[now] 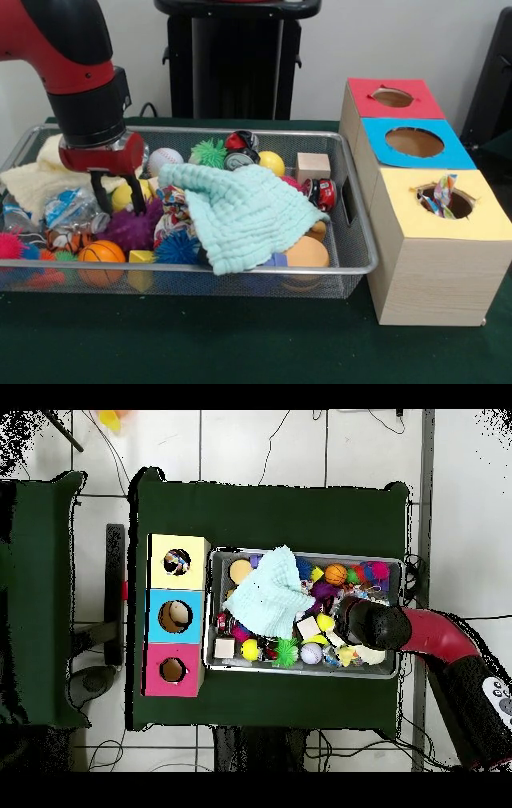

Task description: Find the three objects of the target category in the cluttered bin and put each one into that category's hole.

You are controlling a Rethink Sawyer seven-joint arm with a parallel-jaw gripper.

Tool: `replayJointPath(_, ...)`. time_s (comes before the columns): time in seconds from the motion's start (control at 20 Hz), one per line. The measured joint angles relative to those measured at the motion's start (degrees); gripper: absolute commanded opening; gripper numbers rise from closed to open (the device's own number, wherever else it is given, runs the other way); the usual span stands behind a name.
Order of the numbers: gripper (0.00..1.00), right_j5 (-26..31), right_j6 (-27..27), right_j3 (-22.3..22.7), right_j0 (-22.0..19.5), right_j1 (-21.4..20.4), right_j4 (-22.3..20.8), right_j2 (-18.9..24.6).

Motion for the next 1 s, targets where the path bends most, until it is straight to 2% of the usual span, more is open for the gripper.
replayJointPath(0.55,1.0,1.24,0.0,0.01,0.01,-2.27,0.27,1.74)
replayJointPath(1.0,1.0,6.39,-0.17,-0.79,0.04,-4.22,0.85,3.42)
